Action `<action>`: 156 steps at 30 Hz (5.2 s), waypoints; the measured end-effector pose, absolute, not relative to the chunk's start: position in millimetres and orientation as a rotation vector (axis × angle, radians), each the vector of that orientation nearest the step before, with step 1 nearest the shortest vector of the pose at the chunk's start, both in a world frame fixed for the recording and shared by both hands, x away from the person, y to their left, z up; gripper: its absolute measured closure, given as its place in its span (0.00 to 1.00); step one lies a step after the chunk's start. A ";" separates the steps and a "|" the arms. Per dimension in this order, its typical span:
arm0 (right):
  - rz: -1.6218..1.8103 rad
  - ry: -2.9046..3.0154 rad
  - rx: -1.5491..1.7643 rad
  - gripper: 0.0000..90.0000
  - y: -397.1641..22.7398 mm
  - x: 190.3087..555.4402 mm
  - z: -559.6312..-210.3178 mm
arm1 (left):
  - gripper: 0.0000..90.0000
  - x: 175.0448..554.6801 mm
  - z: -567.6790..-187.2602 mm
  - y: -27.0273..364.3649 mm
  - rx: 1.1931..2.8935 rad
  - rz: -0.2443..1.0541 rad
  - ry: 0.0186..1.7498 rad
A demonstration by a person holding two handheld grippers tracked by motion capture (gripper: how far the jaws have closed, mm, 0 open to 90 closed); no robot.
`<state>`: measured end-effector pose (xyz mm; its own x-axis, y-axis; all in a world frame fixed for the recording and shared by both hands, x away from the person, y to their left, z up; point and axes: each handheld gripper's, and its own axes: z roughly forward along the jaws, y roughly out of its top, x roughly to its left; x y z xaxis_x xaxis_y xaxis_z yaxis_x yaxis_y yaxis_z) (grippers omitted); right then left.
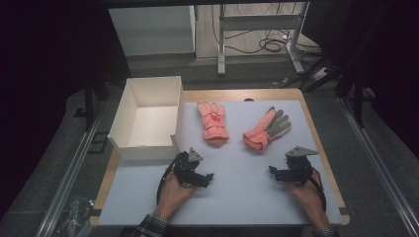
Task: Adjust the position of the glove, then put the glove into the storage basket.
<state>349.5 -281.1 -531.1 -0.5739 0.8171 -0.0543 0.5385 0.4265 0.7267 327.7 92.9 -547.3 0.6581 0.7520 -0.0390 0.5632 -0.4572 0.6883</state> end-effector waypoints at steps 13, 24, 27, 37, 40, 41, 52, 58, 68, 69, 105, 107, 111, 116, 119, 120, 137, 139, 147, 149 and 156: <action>0.941 2.287 1.162 0.17 -280.6 349.9 -530.1 | 0.02 327.8 -547.4 93.6 2.197 0.366 1.002; 0.941 2.279 1.231 0.17 -277.8 353.3 -526.8 | 0.02 327.7 -547.6 93.6 2.194 0.366 1.001; 0.936 2.285 1.232 0.17 -278.3 356.0 -525.8 | 0.02 327.7 -547.6 93.7 2.195 0.366 1.001; 0.944 2.280 1.220 0.19 -281.3 365.0 -514.5 | 0.02 327.6 -547.6 93.7 2.194 0.365 1.002; 0.937 2.282 1.203 0.20 -280.9 368.3 -511.7 | 0.02 327.6 -547.6 93.6 2.194 0.366 1.002; 0.942 2.281 1.203 0.20 -280.7 370.1 -510.4 | 0.02 327.6 -547.6 93.6 2.194 0.366 1.002; 0.993 2.252 1.217 0.26 -279.8 387.9 -497.0 | 0.02 327.5 -547.7 93.6 2.191 0.366 1.003; 1.008 2.221 1.220 0.32 -280.5 399.3 -485.1 | 0.02 327.5 -547.7 93.6 2.191 0.365 1.004; 1.014 2.202 1.206 0.48 -272.8 428.1 -466.6 | 0.02 327.5 -547.7 93.6 2.191 0.365 1.004; 1.008 2.204 1.206 0.49 -271.8 431.3 -466.0 | 0.02 327.5 -547.7 93.6 2.190 0.365 1.005; 0.765 2.178 1.304 0.92 -245.6 484.6 -502.2 | 0.02 327.6 -547.7 93.6 2.190 0.364 1.004; 0.793 2.179 1.313 0.92 -249.1 484.2 -501.1 | 0.02 327.6 -547.7 93.6 2.190 0.364 1.004; 0.870 2.187 1.341 0.92 -257.0 481.2 -497.7 | 0.02 327.6 -547.7 93.6 2.190 0.365 1.004; 0.918 2.204 1.343 0.92 -262.2 475.6 -494.0 | 0.02 327.6 -547.7 93.6 2.190 0.365 1.004; 0.948 2.212 1.328 0.93 -263.7 471.4 -490.4 | 0.02 327.6 -547.7 93.6 2.190 0.365 1.005; 0.962 2.215 1.321 0.93 -264.3 469.3 -487.9 | 0.02 327.5 -547.7 93.6 2.190 0.364 1.004; 1.180 2.438 1.024 0.92 -255.7 418.2 -452.0 | 0.02 327.5 -547.7 93.7 2.191 0.364 1.004; 1.192 2.475 0.972 0.92 -254.0 410.4 -451.4 | 0.02 327.5 -547.7 93.7 2.191 0.364 1.004; 1.216 2.620 0.722 0.92 -245.6 386.4 -456.5 | 0.02 327.8 -547.8 93.7 2.189 0.368 1.002; 1.199 2.654 0.675 0.92 -241.8 381.8 -459.2 | 0.02 327.9 -547.7 93.9 2.193 0.367 0.999; 1.158 2.773 0.515 0.92 -222.0 370.7 -470.4 | 0.02 327.6 -548.0 93.4 2.183 0.365 1.007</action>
<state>370.7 -222.0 -470.4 -0.9388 0.3415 0.0437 0.2713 0.6555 0.7048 327.6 93.4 -548.0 0.6589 0.7515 -0.0330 0.5557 -0.4567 0.6947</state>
